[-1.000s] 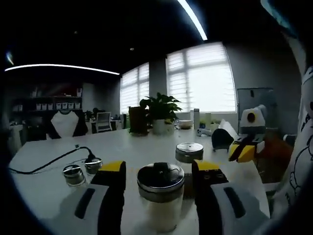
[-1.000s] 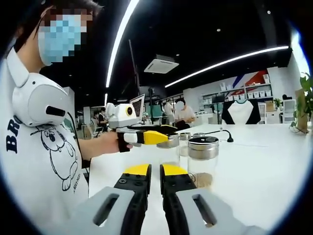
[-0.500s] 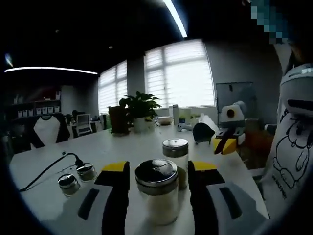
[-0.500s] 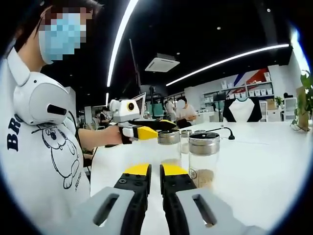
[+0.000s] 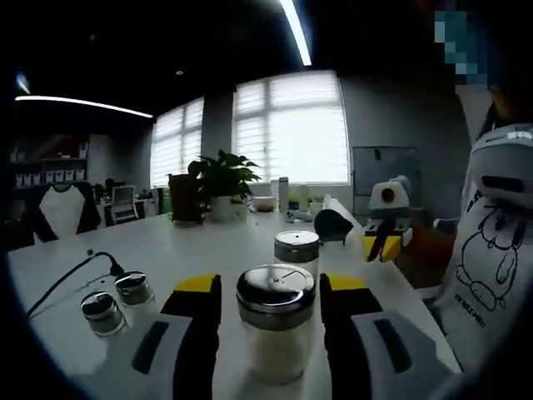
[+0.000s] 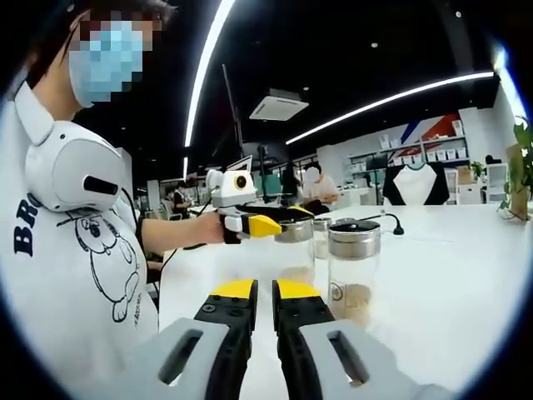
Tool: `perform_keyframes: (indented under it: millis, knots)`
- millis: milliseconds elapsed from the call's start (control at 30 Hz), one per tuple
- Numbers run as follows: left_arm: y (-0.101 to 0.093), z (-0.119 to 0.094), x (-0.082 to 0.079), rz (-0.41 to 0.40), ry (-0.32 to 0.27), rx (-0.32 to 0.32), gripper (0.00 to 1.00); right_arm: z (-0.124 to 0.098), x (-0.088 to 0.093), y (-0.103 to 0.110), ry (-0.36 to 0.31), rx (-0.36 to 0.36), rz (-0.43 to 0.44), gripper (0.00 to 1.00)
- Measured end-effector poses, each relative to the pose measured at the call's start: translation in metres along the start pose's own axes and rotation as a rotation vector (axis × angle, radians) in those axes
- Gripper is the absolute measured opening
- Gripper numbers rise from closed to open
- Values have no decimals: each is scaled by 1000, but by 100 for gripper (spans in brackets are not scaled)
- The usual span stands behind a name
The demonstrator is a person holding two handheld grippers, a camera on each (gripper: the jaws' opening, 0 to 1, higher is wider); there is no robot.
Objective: Rotate the seasoning bottle until the label or dispensing opening points toward the visible target arrow and the bottle remains upright within the marked orientation range
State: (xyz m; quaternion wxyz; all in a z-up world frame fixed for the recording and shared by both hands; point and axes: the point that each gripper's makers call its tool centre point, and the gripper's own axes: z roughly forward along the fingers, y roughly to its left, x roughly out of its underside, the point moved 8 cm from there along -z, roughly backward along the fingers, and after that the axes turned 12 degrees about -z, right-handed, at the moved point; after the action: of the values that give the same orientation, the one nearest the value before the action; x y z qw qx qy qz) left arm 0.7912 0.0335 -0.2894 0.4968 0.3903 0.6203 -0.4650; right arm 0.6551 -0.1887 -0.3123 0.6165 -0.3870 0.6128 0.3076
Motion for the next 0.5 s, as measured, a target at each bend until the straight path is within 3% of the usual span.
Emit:
perform_keyframes:
  millis: [167, 500]
  knots:
    - [-3, 2, 0, 10, 16, 14, 41, -1, 1, -2, 0, 9, 4, 5]
    - [-9, 4, 2, -1, 11, -41, 41, 0, 5, -2, -3, 18, 12, 4]
